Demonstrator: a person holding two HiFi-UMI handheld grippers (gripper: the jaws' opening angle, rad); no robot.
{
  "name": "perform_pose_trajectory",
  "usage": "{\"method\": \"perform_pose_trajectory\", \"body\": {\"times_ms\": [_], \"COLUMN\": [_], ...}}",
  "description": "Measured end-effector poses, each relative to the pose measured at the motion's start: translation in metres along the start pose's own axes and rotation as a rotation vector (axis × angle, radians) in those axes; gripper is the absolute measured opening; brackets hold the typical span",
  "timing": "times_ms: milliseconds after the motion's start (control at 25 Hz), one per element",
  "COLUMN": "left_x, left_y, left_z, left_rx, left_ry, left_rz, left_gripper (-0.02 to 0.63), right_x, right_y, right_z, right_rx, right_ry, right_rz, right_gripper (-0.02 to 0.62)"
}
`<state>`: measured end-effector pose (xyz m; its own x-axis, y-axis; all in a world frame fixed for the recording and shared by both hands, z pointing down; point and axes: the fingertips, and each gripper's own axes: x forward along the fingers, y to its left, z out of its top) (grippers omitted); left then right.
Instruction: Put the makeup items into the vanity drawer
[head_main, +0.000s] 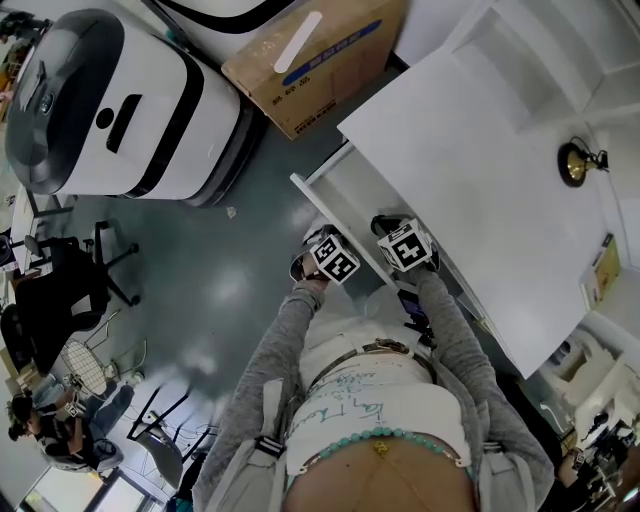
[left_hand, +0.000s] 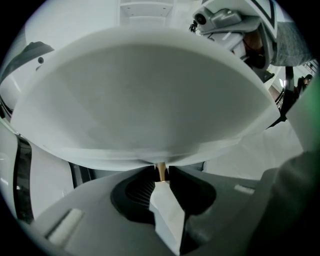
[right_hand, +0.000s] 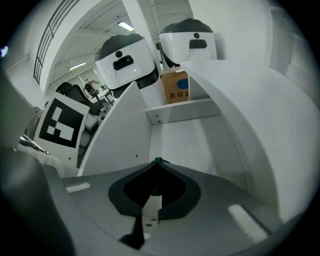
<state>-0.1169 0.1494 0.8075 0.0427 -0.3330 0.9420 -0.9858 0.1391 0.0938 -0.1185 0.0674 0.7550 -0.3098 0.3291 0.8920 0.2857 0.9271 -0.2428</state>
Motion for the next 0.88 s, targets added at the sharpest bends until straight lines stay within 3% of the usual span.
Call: {"method": "perform_pose_trajectory", "body": {"times_ms": [240, 880], "left_x": [0.0, 0.0], "left_y": [0.0, 0.003], "left_z": [0.0, -0.002], "left_rx": [0.002, -0.003], "left_ry": [0.0, -0.01], "left_rz": [0.001, -0.007], "left_gripper": [0.089, 0.089], "right_x": [0.024, 0.075], "right_y": [0.003, -0.015], "right_z": [0.002, -0.021], "right_rx": [-0.039, 0.014], "right_ry": [0.021, 0.077], "right_rz": [0.015, 0.015], "right_gripper": [0.026, 0.025]}}
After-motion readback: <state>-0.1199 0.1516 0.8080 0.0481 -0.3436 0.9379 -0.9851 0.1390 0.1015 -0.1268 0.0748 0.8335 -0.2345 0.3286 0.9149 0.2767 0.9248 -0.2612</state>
